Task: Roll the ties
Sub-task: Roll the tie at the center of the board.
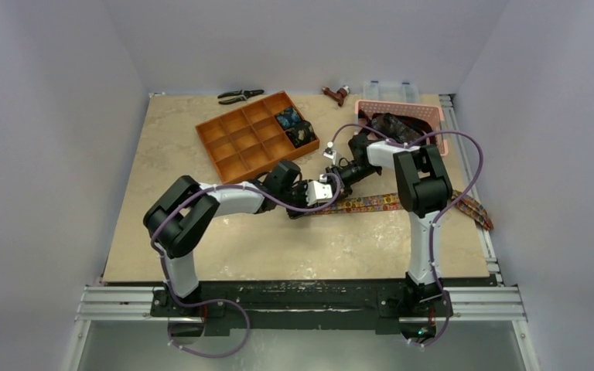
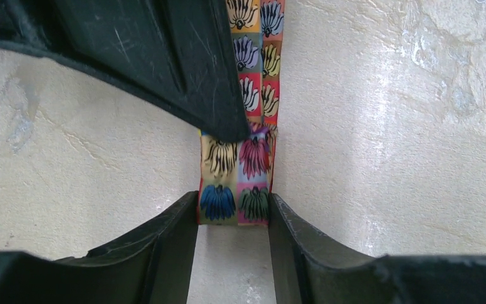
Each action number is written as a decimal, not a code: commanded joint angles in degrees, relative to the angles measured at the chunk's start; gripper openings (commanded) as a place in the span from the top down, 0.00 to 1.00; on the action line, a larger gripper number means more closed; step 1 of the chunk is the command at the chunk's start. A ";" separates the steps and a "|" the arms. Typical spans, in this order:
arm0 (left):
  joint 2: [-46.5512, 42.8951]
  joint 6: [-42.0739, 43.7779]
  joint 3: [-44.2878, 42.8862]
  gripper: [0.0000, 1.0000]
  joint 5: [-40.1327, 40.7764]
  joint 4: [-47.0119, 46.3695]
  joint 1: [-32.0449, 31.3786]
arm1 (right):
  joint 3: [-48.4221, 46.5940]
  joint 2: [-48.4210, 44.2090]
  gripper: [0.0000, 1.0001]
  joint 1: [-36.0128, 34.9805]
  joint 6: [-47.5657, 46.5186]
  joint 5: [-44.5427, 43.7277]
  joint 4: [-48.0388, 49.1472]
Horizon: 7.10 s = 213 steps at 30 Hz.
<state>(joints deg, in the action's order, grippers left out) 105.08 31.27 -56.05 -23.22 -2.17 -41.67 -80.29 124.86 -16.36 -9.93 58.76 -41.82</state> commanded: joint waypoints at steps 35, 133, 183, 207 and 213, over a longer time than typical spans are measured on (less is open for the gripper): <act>3.03 -16.82 2.82 0.65 -17.56 -16.54 4.93 | 3.50 -0.27 1.00 0.39 0.04 -16.71 5.95; 9.38 -22.29 2.44 0.43 -11.56 -24.74 0.16 | 5.34 -2.61 1.00 1.30 -2.20 -12.95 7.20; 1.76 -18.64 8.88 0.43 -8.73 -19.16 2.93 | 1.30 -0.31 1.00 1.05 -0.62 -11.97 -2.55; 6.14 -14.39 7.53 0.78 -4.01 -20.94 -0.99 | 1.00 1.40 0.88 1.03 0.82 -15.03 -1.38; 4.27 -9.72 6.86 0.78 -1.09 -11.40 -0.96 | 1.11 -5.16 0.67 1.99 -0.32 -9.54 -4.55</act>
<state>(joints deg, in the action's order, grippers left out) 109.56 17.19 -49.17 -28.97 -27.86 -42.85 -79.70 123.74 -15.22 -6.66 52.42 -47.07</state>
